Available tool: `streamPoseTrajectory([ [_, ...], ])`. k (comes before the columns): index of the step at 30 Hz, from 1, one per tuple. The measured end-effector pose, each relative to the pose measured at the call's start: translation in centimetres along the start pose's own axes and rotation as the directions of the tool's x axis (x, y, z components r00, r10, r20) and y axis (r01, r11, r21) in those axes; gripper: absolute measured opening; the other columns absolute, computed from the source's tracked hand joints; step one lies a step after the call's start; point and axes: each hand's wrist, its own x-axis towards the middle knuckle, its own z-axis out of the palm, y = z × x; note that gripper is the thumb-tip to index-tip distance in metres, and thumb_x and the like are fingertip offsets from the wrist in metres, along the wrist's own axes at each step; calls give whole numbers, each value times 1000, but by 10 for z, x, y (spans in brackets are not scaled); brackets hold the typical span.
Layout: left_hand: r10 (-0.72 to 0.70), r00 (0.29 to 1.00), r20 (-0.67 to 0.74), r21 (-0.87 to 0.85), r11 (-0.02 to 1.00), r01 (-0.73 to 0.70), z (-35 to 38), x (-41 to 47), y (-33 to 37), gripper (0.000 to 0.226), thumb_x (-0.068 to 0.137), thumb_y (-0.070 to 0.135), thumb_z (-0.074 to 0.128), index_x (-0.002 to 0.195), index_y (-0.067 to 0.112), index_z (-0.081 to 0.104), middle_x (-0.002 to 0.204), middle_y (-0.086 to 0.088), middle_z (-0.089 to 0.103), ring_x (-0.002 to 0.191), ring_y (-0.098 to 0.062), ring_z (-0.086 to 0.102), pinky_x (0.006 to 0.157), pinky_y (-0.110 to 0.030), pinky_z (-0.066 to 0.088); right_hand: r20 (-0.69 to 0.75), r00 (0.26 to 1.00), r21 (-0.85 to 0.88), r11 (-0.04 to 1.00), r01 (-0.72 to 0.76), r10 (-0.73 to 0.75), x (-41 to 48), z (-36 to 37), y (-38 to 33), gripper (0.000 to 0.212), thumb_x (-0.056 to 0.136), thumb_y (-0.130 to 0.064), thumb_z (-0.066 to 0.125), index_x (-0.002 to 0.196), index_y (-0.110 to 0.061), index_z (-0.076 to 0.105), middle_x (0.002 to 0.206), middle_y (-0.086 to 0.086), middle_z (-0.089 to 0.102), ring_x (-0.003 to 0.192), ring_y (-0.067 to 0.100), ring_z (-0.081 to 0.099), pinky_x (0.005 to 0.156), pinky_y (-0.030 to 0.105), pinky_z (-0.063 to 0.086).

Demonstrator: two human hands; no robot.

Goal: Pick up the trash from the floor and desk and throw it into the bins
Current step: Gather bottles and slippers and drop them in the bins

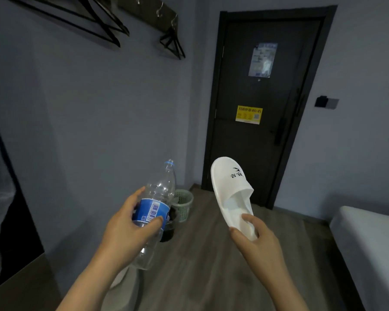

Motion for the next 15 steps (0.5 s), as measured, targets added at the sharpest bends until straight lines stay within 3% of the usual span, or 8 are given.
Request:
streamPoseTrajectory([
  [6, -22, 1000, -6, 7, 1000, 22, 53, 88, -9, 70, 78, 17, 73, 138, 37, 42, 103, 16, 60, 86, 2, 60, 65, -7, 39, 112, 994, -72, 997, 8, 0, 108, 19, 12, 55, 74, -39, 70, 127, -33, 55, 125, -8, 54, 106, 11, 57, 80, 25, 48],
  [10, -52, 998, -26, 37, 998, 53, 74, 145, -29, 70, 79, 17, 73, 139, 34, 41, 108, 7, 60, 88, 6, 56, 66, -7, 37, 173, 985, -127, 992, -3, 25, 168, 41, 24, 58, 74, -40, 71, 128, -30, 56, 125, -7, 56, 107, 11, 57, 85, 27, 48],
  [15, -89, 996, -22, 22, 996, 89, 106, 232, -69, 71, 76, 17, 75, 136, 35, 43, 112, 4, 61, 89, -3, 61, 67, -12, 42, 210, 977, -158, 987, -11, 44, 253, 79, 36, 58, 75, -38, 72, 129, -25, 58, 123, -5, 60, 107, 12, 58, 88, 26, 47],
])
